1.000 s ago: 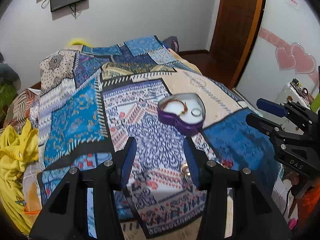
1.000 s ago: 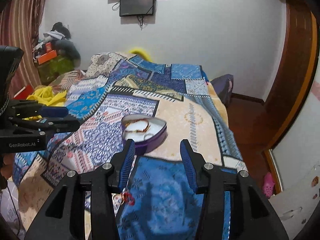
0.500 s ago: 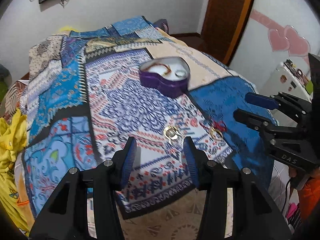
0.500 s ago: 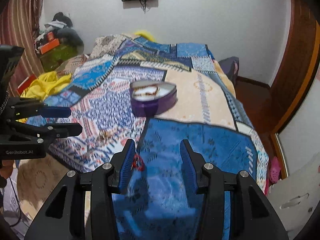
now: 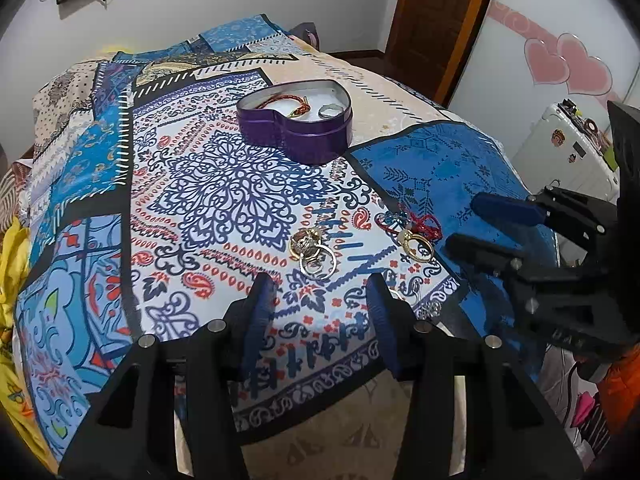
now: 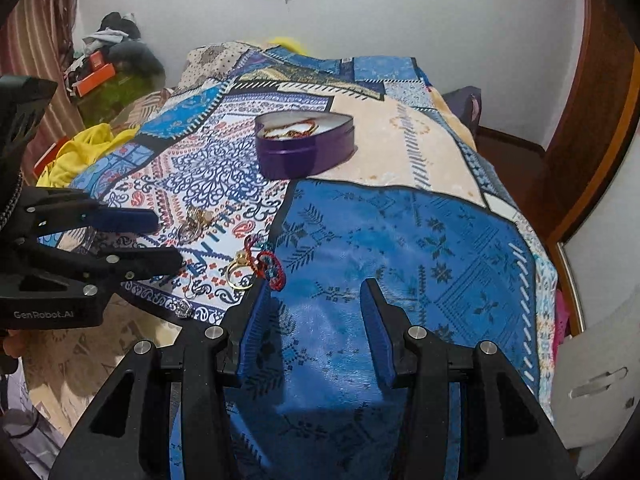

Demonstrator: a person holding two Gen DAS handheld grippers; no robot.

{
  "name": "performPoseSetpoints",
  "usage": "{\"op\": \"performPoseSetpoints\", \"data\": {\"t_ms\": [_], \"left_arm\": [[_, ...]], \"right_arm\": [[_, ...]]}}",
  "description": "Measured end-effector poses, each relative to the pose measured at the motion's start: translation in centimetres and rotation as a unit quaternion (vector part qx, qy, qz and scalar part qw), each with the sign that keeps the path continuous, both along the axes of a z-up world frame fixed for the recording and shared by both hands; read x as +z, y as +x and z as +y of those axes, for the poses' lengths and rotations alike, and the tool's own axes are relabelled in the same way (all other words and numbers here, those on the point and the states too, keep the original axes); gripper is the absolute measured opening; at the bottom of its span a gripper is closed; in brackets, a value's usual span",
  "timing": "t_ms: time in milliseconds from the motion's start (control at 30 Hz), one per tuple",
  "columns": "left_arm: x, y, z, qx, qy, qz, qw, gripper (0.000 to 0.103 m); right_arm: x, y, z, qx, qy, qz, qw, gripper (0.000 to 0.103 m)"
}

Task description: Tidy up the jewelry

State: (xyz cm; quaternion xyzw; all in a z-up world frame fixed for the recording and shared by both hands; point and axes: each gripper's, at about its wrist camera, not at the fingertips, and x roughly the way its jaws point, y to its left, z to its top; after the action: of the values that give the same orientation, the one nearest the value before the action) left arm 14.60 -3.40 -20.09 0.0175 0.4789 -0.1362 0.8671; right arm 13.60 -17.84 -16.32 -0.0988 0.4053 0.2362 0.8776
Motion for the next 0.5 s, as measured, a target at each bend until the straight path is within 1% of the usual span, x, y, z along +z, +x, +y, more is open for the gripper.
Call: {"op": "performPoseSetpoints", "data": {"t_ms": [67, 133, 200, 233, 367, 500], "left_arm": [[-0.2, 0.2, 0.1, 0.001, -0.010, 0.000, 1.0000, 0.046], [-0.3, 0.5, 0.4, 0.009, -0.023, 0.001, 0.9997, 0.042], [-0.5, 0.8, 0.6, 0.016, -0.026, 0.002, 0.9995, 0.036], [-0.5, 0.9, 0.6, 0.018, -0.026, 0.003, 0.9995, 0.036], [-0.6, 1.0, 0.2, 0.015, -0.013, -0.002, 0.9998, 0.034], [-0.8, 1.2, -0.2, 0.015, 0.007, -0.009, 0.9998, 0.032]], "right_arm": [[-0.1, -0.1, 0.4, 0.007, -0.008, -0.006, 1.000, 0.043], [-0.2, 0.0, 0.8, 0.011, -0.015, -0.009, 1.000, 0.043], [-0.3, 0.2, 1.0, 0.013, -0.014, -0.010, 1.000, 0.043], [-0.3, 0.3, 1.1, 0.015, -0.012, -0.010, 1.000, 0.043], [-0.4, 0.5, 1.8, 0.027, -0.008, -0.012, 1.000, 0.043], [-0.5, 0.5, 2.6, 0.043, -0.004, -0.012, 0.999, 0.035]]}}
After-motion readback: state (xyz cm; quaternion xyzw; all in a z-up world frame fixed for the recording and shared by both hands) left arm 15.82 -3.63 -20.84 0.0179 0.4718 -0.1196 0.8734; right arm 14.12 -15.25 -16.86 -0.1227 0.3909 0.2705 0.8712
